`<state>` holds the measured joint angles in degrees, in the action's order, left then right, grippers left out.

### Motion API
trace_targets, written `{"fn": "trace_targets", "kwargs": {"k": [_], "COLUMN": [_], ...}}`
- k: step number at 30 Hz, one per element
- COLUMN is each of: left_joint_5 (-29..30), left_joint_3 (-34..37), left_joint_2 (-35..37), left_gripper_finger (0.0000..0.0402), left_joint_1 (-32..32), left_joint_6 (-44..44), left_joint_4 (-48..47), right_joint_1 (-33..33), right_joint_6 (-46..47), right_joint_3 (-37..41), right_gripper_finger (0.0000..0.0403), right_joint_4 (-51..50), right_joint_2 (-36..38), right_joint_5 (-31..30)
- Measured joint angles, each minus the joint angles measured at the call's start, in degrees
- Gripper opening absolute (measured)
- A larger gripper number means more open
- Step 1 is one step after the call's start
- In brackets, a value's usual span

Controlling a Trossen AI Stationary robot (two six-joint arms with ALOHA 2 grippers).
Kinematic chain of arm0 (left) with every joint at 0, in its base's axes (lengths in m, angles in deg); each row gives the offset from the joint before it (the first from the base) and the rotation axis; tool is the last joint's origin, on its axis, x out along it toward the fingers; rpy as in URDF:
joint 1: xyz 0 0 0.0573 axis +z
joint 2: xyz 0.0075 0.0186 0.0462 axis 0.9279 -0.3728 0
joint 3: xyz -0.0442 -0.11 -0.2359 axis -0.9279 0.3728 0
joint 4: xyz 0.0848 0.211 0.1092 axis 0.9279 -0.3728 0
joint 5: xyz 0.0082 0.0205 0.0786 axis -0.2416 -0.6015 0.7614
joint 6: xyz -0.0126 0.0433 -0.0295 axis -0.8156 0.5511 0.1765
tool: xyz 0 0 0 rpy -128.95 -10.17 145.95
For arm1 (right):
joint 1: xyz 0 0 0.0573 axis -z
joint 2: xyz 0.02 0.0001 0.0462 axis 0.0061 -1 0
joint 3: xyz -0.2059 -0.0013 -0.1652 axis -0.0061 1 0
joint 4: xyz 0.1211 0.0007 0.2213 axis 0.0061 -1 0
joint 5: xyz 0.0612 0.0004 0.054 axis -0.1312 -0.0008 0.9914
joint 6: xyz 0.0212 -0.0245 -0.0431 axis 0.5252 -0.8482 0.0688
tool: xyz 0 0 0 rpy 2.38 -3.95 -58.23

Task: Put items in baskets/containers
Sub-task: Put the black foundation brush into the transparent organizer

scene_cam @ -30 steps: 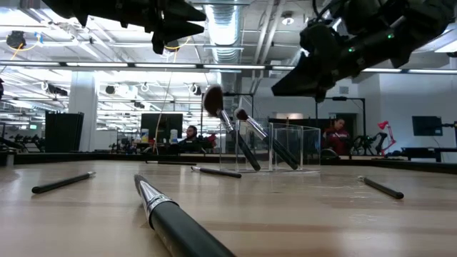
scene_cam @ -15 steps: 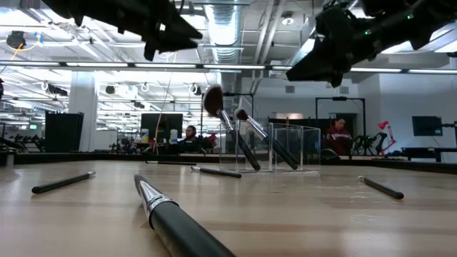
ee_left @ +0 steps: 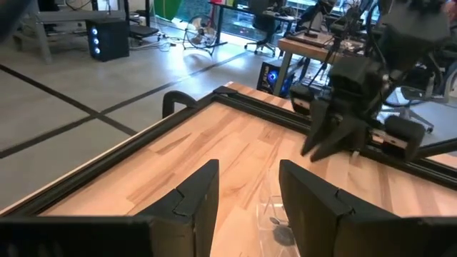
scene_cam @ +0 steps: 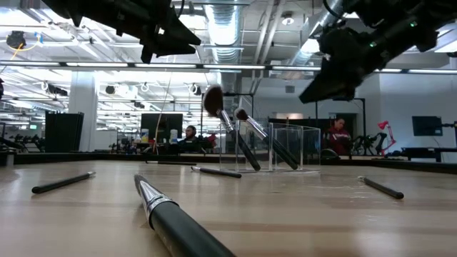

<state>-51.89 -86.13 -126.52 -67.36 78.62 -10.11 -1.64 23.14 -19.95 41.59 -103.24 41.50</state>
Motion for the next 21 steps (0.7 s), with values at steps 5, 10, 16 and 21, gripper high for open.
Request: {"fn": "trace_targets", "kwargs": {"k": [5, 10, 16, 21], "left_joint_5": [0.18, 2.01, 2.10, -0.51], "left_joint_3": [0.00, 0.00, 0.00, 0.00], "left_joint_2": [0.00, 0.00, 0.20, 0.28], "left_gripper_finger": [0.0144, 0.0144, 0.0144, 0.0144], "left_joint_1": [0.00, 0.00, 1.95, 4.33], "left_joint_6": [0.00, 0.00, 0.04, 0.48], "left_joint_4": [-0.02, 0.00, 0.29, 0.54], "right_joint_1": [-3.46, -6.89, -10.97, -16.45], "right_joint_6": [5.19, 13.08, 24.06, 31.16], "right_joint_3": [0.00, 0.00, -0.88, -7.79], "right_gripper_finger": [0.0059, 0.0059, 0.0059, 0.0059], "right_joint_4": [-5.34, -8.48, -16.79, -31.63], "right_joint_2": [0.12, 0.12, -0.03, -2.55], "right_joint_5": [-0.79, -0.92, 0.83, 0.87]}}
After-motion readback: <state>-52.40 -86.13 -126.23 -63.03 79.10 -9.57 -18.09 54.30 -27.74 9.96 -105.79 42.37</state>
